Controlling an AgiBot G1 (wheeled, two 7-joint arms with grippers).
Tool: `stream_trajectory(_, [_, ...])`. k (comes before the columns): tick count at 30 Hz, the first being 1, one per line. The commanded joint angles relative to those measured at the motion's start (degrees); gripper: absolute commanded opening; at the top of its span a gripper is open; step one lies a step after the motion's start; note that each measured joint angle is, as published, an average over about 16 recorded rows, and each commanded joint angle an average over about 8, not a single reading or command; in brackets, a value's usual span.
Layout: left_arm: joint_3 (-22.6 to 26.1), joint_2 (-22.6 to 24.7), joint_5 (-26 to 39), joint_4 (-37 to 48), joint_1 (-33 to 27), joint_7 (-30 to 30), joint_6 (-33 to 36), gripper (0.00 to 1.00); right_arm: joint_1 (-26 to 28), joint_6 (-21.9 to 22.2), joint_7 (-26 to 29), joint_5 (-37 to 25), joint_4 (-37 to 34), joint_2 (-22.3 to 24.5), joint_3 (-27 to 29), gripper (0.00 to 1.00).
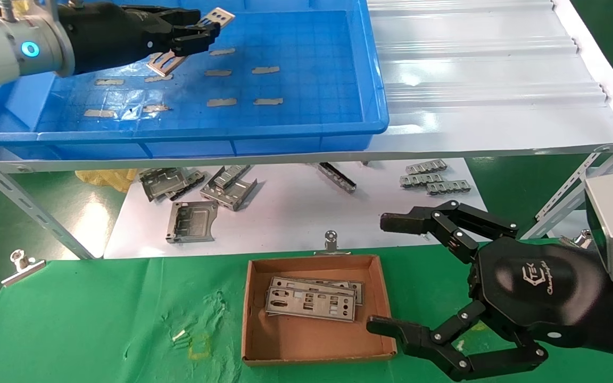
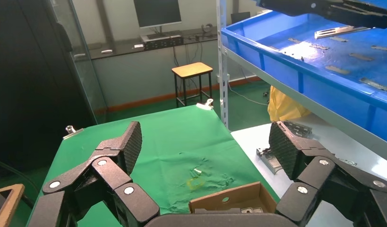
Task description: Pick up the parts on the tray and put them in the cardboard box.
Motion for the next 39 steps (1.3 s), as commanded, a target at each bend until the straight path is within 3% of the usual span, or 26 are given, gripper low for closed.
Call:
stream_trajectory(1, [-0.3,-0.7,-0.5,-0.6,-0.4,0.5,2.6,0.0,0.0,0.0,0.0,0.0,0.0,0.0,0.0,1.0])
stream_trajectory(9, [-0.7,-4.3,-1.7,-2.8,-1.2,4.8,19.1,0.0,0.0,0.0,0.0,0.0,0.0,0.0,0.0,1.0])
stream_trajectory(20, [-0.9,-6.5,-3.2,-6.2,1.5,11.1,32.3,0.0,0.0,0.0,0.0,0.0,0.0,0.0,0.0,1.0])
stream_trajectory(29, [2.6,-7.8,-5.8,-16.2,10.8,13.1,33.4,0.0,0.0,0.0,0.0,0.0,0.0,0.0,0.0,1.0])
stream_trajectory(39, [4.3,-4.8,-6.6,-22.6,23.7,19.6,26.6,0.0,0.0,0.0,0.0,0.0,0.0,0.0,0.0,1.0])
